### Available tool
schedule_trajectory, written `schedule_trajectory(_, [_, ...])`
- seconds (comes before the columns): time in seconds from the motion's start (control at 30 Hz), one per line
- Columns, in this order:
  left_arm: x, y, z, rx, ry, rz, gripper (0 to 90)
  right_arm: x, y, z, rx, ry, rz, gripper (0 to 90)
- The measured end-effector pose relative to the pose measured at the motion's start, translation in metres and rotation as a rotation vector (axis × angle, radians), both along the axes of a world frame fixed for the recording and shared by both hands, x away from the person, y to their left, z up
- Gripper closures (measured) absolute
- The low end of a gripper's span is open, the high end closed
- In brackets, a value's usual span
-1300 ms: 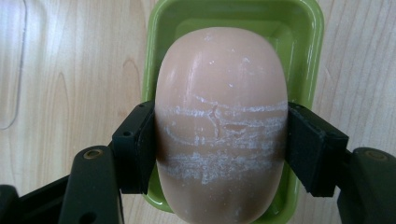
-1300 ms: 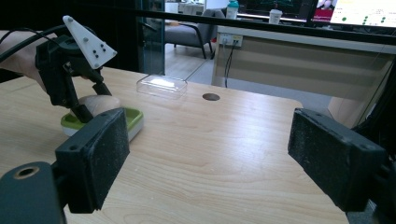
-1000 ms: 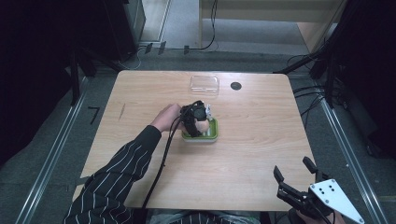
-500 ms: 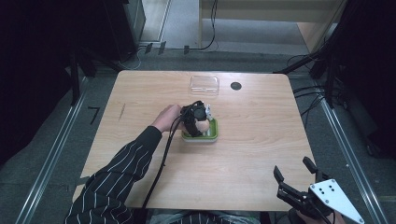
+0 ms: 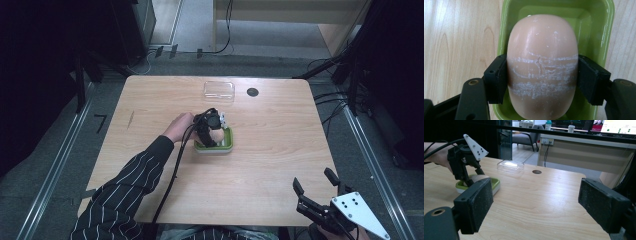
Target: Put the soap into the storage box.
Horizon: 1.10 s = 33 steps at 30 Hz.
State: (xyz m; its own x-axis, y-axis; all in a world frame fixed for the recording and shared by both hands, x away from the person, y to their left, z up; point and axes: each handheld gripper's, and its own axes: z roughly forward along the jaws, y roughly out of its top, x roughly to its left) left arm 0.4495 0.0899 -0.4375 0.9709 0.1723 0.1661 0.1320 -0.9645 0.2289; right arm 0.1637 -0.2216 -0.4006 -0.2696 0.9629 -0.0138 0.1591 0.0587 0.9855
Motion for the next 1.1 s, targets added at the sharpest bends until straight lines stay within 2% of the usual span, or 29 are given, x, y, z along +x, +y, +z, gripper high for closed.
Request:
schedule_trajectory(0.23, [0.001,0.001,0.000,-0.005,0.015,0.007,32.8,0.000,0.000,0.000,-0.001,0.000,0.000,13.2])
schedule_trajectory(0.37, [0.002,0.003,-0.001,-0.023,0.023,0.011,32.2,0.000,0.000,0.000,0.000,0.000,0.000,13.2])
schedule_trajectory(0.47, [0.002,0.002,-0.001,-0.018,0.022,0.014,28.7,0.000,0.000,0.000,0.001,0.001,0.000,13.2])
schedule_trajectory(0.6, [0.001,0.001,0.002,-0.023,0.008,0.023,27.1,0.000,0.000,0.000,0.000,0.000,0.000,13.2])
schedule_trajectory(0.7, [0.000,0.002,0.007,-0.026,-0.013,0.033,21.4,0.000,0.000,0.000,0.000,0.000,0.000,13.2])
schedule_trajectory(0.8, [0.000,0.004,0.013,0.005,-0.021,0.032,17.3,0.000,0.000,0.000,0.002,-0.001,-0.001,13.2])
schedule_trajectory(0.87, [-0.002,0.006,0.018,0.015,-0.035,0.050,13.6,0.000,0.000,0.000,0.001,-0.001,-0.001,13.2])
schedule_trajectory(0.9, [-0.002,0.007,0.020,0.006,-0.031,0.067,13.7,0.000,0.000,0.000,0.001,-0.001,-0.001,13.2])
schedule_trajectory(1.1, [-0.006,0.011,0.028,0.023,0.008,0.119,9.2,-0.001,0.000,0.000,0.003,-0.001,0.000,13.2])
